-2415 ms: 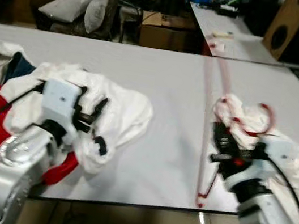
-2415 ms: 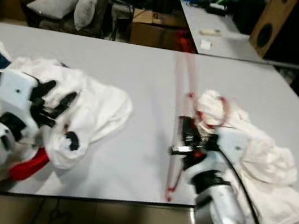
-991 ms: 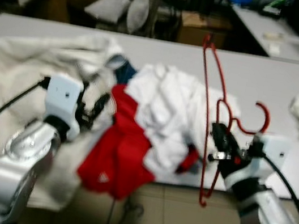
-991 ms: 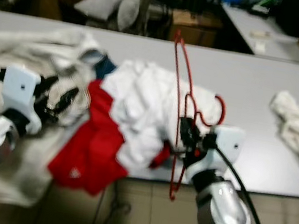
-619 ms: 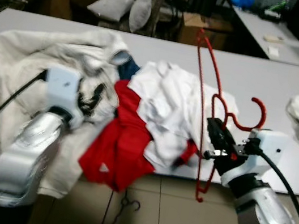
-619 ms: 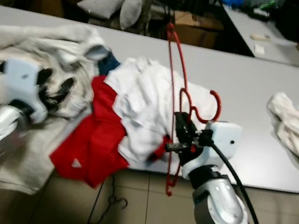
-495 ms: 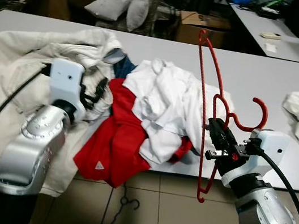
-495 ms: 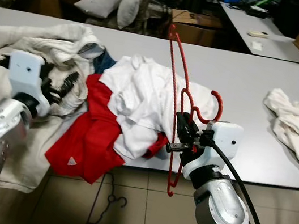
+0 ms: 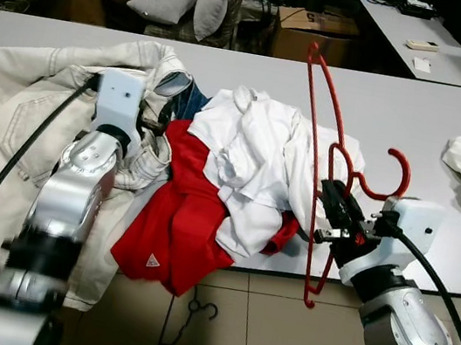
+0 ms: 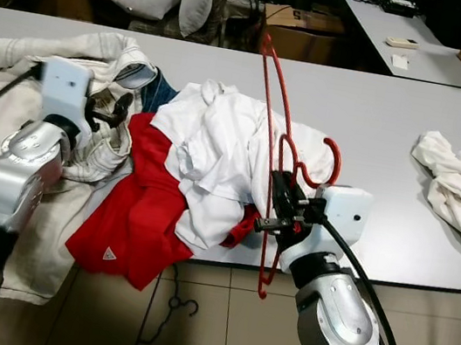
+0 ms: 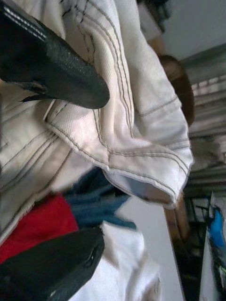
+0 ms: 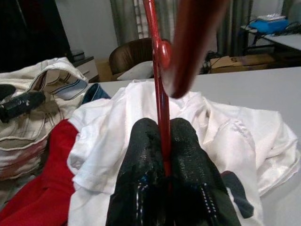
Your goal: Hang hanger
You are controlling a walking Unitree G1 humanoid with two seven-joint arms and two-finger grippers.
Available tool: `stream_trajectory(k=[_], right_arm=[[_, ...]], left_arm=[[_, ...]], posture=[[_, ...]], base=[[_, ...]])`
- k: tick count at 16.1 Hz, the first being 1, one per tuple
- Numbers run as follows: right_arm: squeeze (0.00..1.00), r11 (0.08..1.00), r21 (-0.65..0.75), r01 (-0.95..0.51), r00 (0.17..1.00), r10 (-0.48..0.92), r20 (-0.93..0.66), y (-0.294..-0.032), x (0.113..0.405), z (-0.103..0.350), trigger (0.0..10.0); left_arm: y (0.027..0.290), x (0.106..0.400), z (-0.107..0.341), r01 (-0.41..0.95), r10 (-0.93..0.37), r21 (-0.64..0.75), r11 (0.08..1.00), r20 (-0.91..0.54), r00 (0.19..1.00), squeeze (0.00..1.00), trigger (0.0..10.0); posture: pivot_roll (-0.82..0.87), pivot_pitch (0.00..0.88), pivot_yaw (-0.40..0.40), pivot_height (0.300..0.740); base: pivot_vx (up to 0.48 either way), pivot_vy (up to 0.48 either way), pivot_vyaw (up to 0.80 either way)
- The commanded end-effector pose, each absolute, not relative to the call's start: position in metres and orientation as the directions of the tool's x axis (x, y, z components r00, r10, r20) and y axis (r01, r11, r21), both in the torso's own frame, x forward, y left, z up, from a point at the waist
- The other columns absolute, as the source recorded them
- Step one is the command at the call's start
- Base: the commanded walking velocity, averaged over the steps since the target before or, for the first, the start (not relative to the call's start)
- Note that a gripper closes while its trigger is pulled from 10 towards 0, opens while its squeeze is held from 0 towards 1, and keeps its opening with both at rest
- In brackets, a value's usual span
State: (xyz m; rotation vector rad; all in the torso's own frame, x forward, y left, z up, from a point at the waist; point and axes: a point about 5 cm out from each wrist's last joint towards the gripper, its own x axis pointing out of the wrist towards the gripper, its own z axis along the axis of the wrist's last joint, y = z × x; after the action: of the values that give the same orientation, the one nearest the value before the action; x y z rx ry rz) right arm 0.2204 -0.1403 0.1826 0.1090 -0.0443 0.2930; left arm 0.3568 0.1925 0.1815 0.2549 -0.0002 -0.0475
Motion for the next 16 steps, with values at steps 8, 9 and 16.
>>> stream_trajectory(k=[8,9,16], right_arm=[[0.00,0.964,0.064,-0.259,0.964,0.253,0.086,-0.143,0.227,0.186,10.0],[0.00,0.964,0.063,-0.258,0.964,0.253,0.086,-0.143,0.228,0.186,10.0],[0.00,0.970,0.046,-0.240,0.969,0.237,0.072,-0.143,0.228,0.183,10.0]], left_arm=[[0.197,0.396,0.190,-0.021,-0.002,0.418,0.908,0.054,0.999,0.00,0.0],[0.196,0.396,0.190,-0.011,-0.013,0.420,0.907,0.053,0.999,0.00,0.0],[0.200,0.398,0.187,0.008,-0.038,0.430,0.903,0.061,0.997,0.00,0.0]], posture=[[-0.08,0.000,0.050,0.740],[-0.08,0.000,0.053,0.740],[-0.08,0.000,0.061,0.740]], base=[[0.000,0.000,0.00],[0.000,0.000,0.00],[0.000,0.000,0.00]])
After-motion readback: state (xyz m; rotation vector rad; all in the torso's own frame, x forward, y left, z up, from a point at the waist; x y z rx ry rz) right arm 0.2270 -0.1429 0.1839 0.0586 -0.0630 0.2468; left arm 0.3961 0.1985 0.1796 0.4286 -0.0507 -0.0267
